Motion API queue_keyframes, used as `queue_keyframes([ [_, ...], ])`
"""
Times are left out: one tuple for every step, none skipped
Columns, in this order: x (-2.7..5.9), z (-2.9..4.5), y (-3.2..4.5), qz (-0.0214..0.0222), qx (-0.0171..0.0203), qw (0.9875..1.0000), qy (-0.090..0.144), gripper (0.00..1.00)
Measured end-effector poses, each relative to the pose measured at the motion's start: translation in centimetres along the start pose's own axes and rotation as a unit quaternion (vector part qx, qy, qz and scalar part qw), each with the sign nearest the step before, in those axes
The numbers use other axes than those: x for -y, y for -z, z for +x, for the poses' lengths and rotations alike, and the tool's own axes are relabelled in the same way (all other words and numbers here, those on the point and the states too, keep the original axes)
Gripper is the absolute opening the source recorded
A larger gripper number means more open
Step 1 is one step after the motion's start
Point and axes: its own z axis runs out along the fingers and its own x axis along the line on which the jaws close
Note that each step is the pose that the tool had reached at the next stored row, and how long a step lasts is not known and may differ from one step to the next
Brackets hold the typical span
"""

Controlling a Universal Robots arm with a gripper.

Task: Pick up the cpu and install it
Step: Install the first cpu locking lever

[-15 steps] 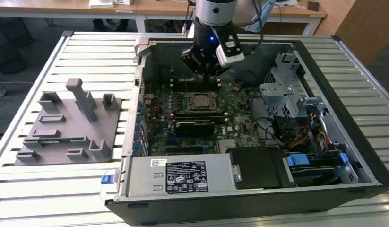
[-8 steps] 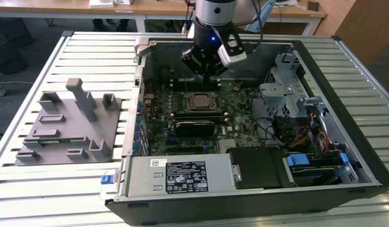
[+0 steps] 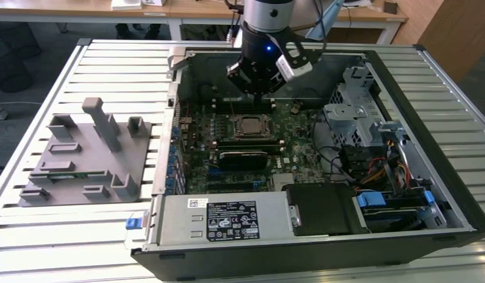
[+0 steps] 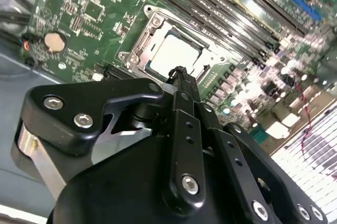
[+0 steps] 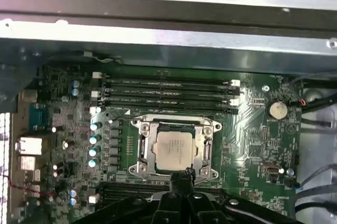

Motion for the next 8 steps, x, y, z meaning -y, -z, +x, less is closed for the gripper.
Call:
queue_keyframes([
  [0.0,0.0,0.0,0.0001,0.0001,1.0,0.009,0.11],
  [0.0,0.0,-0.01,0.0001,0.0003,0.9998,0.018,0.11],
  [0.0,0.0,-0.01,0.0001,0.0004,0.9996,0.027,0.11],
  [0.0,0.0,-0.01,0.0002,0.0005,0.9994,0.036,0.11],
  [0.0,0.0,-0.02,0.0002,0.0006,0.999,0.044,0.11],
  [0.0,0.0,-0.02,0.0002,0.0006,0.9989,0.047,0.11],
  [0.0,0.14,-0.03,0.0002,0.0011,0.9989,0.047,0.11],
  [-0.02,0.4,-0.03,0.0002,0.0014,0.9989,0.046,0.11],
])
